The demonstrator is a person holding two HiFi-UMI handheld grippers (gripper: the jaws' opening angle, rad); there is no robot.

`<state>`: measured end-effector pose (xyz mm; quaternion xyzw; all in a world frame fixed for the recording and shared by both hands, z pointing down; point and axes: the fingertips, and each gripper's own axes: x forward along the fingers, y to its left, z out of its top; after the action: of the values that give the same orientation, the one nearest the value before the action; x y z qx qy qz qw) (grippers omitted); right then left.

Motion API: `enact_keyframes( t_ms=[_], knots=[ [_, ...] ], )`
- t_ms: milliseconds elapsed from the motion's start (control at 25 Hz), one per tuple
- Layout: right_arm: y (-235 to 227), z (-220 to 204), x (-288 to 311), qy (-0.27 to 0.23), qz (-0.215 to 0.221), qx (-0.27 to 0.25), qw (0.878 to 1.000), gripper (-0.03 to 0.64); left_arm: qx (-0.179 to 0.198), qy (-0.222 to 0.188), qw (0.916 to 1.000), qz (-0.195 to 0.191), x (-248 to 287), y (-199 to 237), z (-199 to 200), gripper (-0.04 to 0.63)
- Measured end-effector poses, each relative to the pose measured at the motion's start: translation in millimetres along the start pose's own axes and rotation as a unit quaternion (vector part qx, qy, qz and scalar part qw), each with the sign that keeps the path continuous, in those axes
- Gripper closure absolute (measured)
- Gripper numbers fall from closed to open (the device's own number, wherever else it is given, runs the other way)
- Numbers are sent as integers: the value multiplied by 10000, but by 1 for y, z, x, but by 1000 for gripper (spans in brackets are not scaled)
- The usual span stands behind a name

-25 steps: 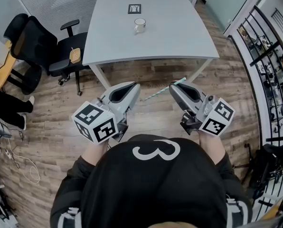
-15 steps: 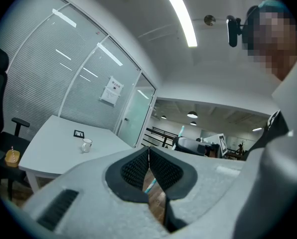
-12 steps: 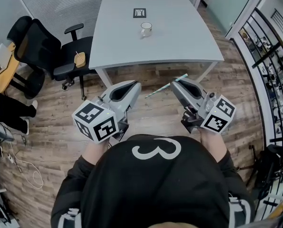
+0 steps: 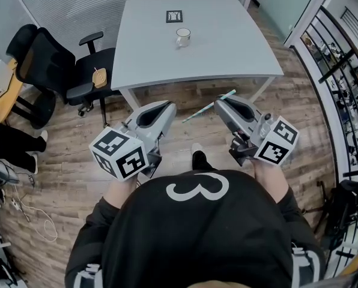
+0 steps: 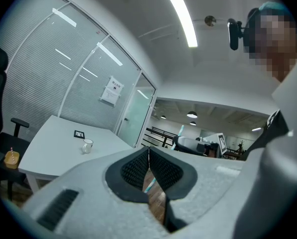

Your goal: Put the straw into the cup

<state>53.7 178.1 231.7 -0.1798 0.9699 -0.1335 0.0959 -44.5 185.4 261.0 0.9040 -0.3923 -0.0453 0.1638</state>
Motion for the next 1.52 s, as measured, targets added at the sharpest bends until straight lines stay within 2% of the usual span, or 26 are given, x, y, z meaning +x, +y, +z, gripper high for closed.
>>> enact_keyframes(
  t_ms=[440, 920, 1520],
  knots=[
    [-32, -1, 7, -91, -10, 85, 9999, 586, 21, 102, 9999, 54, 23, 19, -2, 578],
    [-148, 21, 49, -28, 30, 386, 9992, 586, -280, 213, 9990, 286, 107, 99, 18, 578],
    [-270, 48, 74, -7, 284, 512, 9983, 586, -280, 270, 9971, 647, 208, 159, 40, 578]
  ],
)
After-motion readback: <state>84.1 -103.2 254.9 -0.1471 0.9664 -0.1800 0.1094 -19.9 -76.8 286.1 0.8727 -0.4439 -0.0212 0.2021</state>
